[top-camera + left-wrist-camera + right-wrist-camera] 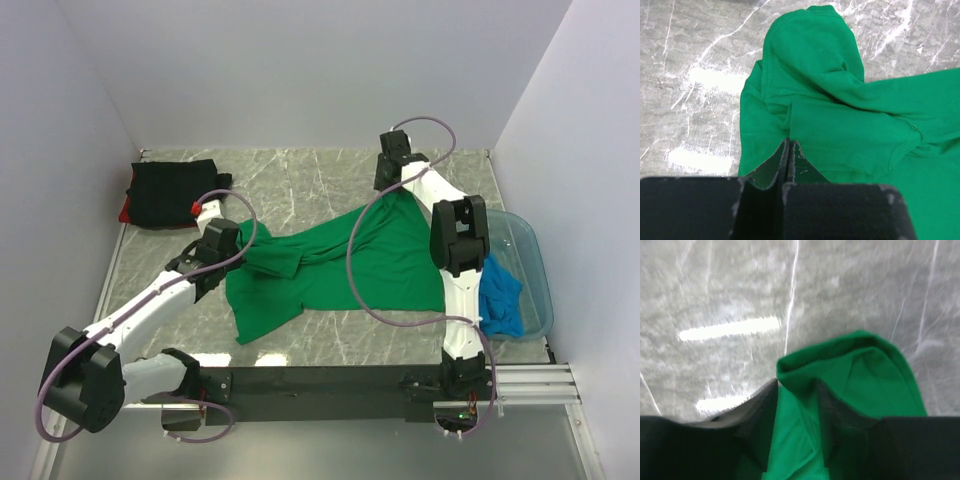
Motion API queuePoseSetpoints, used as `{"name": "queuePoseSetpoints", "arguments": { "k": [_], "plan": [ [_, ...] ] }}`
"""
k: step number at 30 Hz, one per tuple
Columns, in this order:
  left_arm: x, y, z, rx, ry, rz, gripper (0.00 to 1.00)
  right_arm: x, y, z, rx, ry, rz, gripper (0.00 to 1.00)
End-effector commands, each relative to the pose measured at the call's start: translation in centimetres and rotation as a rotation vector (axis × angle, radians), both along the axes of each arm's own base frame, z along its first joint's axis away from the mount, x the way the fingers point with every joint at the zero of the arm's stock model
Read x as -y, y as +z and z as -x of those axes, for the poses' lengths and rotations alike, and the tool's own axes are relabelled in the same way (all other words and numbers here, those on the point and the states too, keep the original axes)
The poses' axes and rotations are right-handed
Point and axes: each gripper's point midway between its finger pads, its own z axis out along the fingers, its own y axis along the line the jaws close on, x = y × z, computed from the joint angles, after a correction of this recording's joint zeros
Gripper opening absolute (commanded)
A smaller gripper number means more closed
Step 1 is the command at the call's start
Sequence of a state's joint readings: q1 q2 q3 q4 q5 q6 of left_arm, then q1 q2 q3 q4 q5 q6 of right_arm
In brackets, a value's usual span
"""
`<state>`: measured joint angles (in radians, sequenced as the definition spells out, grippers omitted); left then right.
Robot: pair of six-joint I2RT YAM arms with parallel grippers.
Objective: Fold and stack the t-shirts
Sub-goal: Flatten the tshirt out
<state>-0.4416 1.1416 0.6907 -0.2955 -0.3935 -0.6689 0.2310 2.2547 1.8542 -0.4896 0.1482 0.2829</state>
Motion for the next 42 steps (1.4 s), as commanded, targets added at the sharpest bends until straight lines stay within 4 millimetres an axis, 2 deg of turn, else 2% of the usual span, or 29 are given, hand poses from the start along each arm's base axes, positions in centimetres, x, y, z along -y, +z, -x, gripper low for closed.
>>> {"name": "queuePoseSetpoints", "arguments": {
  "k": [1,2,4,5,6,7,8,10,11,14,15,16,17,21,22,23,24,25,26,27,28,29,30,31,33,34,37,40,42],
  "plan": [
    [0.0,2.0,-0.5,0.05,-0.001,0.02,0.01,0.1,1.6,-1.1,0.021,-0.034,0.021,0.34],
    [-0.1,2.4,-0.5,0.06,0.002,0.026,0.01,0.3,1.8,-1.2,0.024,-0.037,0.027,0.15],
    [-0.3,3.0,-0.6,0.074,0.013,0.033,0.0,0.5,3.1,-1.1,0.048,-0.037,0.027,0.0],
    [-0.6,3.6,-0.7,0.088,0.024,0.041,0.01,0.5,3.1,-0.7,0.053,-0.033,0.025,0.0],
    [-0.8,4.5,-1.1,0.109,0.029,0.05,0.01,0.6,5.6,-0.6,0.103,-0.029,0.016,0.0],
    [-1.3,5.2,-1.3,0.124,0.042,0.05,0.01,0.8,6.0,-0.1,0.114,-0.024,0.015,0.0],
    [-1.6,5.9,-1.4,0.138,0.051,0.052,0.0,1.1,9.1,0.2,0.174,-0.023,0.002,0.0],
    [-2.1,8.2,-2.0,0.185,0.069,0.064,0.01,1.8,11.7,1.0,0.225,-0.025,-0.001,0.0],
    [-2.5,9.8,-2.2,0.218,0.081,0.073,0.01,2.5,14.1,1.9,0.275,-0.03,0.005,0.0],
    [-3.4,12.5,-2.4,0.278,0.105,0.09,0.01,4.1,18.0,4.2,0.348,-0.049,0.017,0.0],
    [-3.7,12.9,-2.3,0.283,0.111,0.088,0.01,4.5,18.8,4.8,0.368,-0.059,0.024,0.0],
    [-4.0,13.4,-2.3,0.293,0.119,0.088,0.01,5.2,18.4,5.6,0.367,-0.069,0.032,0.0],
    [-4.2,14.3,-2.2,0.313,0.124,0.092,0.01,5.4,20.6,6.7,0.416,-0.073,0.024,0.0],
    [-4.5,15.2,-1.6,0.324,0.124,0.101,0.01,6.4,22.4,10.1,0.471,-0.098,0.014,0.0],
    [-4.6,15.4,-1.3,0.329,0.128,0.104,0.01,6.5,21.1,11.2,0.446,-0.099,0.01,0.0],
    [-4.7,15.3,-1.2,0.328,0.131,0.104,0.01,6.5,22.3,12.6,0.483,-0.106,-0.024,0.0],
    [-4.8,15.4,-1.0,0.332,0.135,0.108,0.0,6.1,20.0,13.8,0.446,-0.087,-0.045,0.0],
    [-4.8,15.1,-0.9,0.326,0.137,0.108,0.0,6.2,19.5,14.6,0.451,-0.097,-0.058,0.0],
    [-4.8,14.7,-0.8,0.321,0.137,0.108,0.01,5.0,19.8,15.8,0.466,-0.061,-0.131,0.0],
    [-4.7,14.5,-0.7,0.317,0.134,0.112,0.01,3.6,18.8,16.7,0.453,-0.026,-0.159,0.0],
    [-4.7,14.1,-0.7,0.304,0.134,0.111,0.01,2.9,15.9,18.0,0.401,-0.013,-0.162,0.0],
    [-4.8,13.8,-0.7,0.296,0.137,0.108,0.01,2.3,15.2,19.1,0.395,-0.02,-0.18,0.0],
    [-4.7,13.5,-0.7,0.288,0.136,0.108,0.01,0.5,14.0,20.3,0.369,0.019,-0.198,0.0],
    [-4.7,13.3,-0.7,0.283,0.136,0.108,0.01,-0.5,11.1,21.8,0.327,0.043,-0.212,0.01],
    [-4.6,13.2,-0.8,0.281,0.133,0.106,0.01,-3.4,10.0,24.0,0.315,0.109,-0.296,0.08],
    [-4.7,13.3,-0.9,0.281,0.136,0.105,0.01,-3.6,8.5,25.1,0.287,0.109,-0.303,0.24],
    [-4.6,13.4,-0.9,0.282,0.134,0.105,0.01,-2.5,7.5,26.3,0.257,0.084,-0.217,0.49],
    [-4.6,13.1,-1.0,0.278,0.133,0.104,0.01,-0.9,8.7,26.0,0.3,0.036,-0.162,0.61],
    [-4.5,12.8,-1.0,0.269,0.131,0.1,0.01,-0.7,8.8,25.6,0.308,0.037,-0.141,0.63]
  ]
}}
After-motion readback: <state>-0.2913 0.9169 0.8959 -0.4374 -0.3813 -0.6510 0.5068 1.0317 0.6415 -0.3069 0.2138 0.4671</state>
